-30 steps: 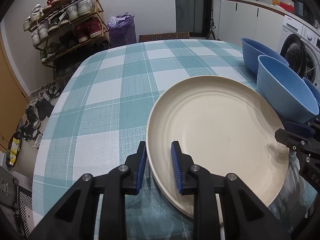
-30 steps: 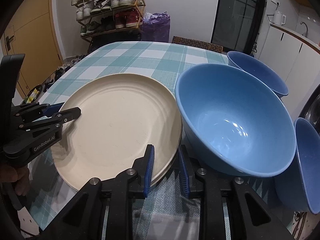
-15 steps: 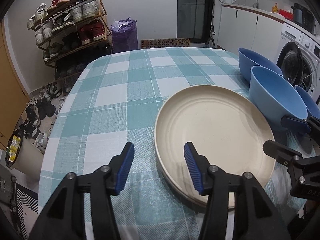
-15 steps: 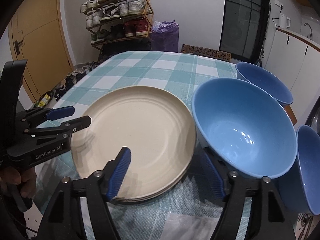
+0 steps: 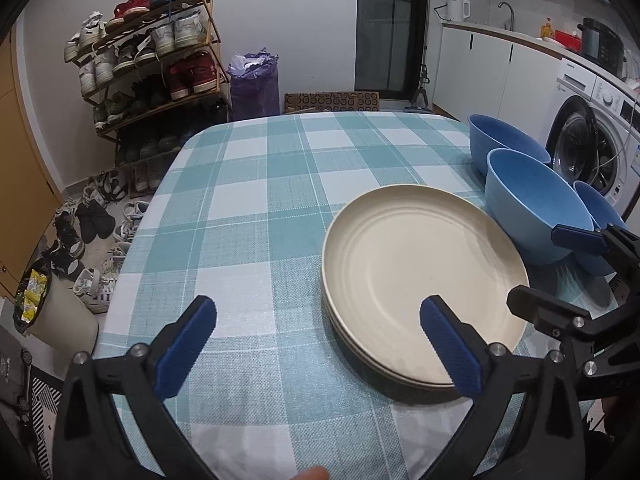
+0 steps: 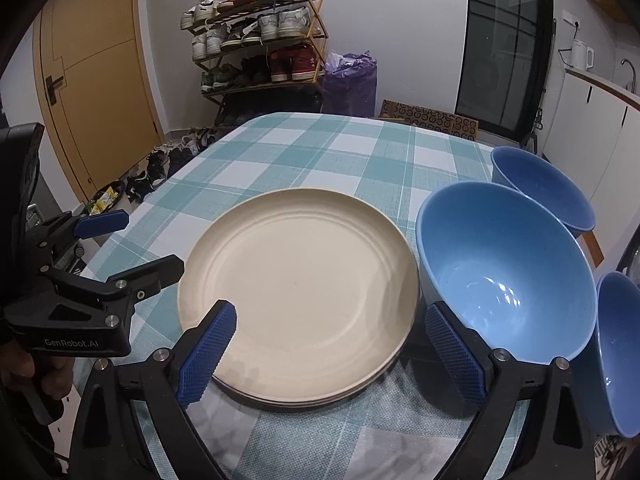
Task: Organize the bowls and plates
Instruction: 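Open both grippers to release the plate on the stack, then move both open grippers back toward the blue bowls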
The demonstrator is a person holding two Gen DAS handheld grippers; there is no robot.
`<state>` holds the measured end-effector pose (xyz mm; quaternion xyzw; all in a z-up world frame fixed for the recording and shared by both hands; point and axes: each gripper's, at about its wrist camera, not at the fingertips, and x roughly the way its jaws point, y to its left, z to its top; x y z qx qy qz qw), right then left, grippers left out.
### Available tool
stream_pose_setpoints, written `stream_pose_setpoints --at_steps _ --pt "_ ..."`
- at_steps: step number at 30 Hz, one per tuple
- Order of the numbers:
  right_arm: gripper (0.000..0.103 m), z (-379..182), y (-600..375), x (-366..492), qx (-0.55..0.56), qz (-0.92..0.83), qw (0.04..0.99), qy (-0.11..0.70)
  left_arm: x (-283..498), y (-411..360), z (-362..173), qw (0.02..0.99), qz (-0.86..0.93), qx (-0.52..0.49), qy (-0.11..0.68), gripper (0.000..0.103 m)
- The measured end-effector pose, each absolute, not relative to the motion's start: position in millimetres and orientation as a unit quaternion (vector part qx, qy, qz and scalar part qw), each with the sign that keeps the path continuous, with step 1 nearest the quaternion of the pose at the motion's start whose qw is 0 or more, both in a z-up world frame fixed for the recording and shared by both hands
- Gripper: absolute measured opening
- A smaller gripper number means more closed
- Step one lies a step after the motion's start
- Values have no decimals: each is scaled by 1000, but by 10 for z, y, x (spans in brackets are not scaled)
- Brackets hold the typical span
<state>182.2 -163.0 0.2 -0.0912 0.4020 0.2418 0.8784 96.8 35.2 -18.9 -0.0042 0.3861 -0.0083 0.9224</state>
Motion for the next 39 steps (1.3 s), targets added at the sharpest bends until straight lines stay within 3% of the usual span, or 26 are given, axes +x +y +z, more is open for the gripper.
stream_pose_setpoints --at_steps 18,39 --pt "102 429 -1934 1736 -83 263 888 368 978 117 37 929 -31 -3 368 103" --pt "102 949 -2969 1983 -73 177 922 336 1342 -437 402 936 -81 15 342 103"
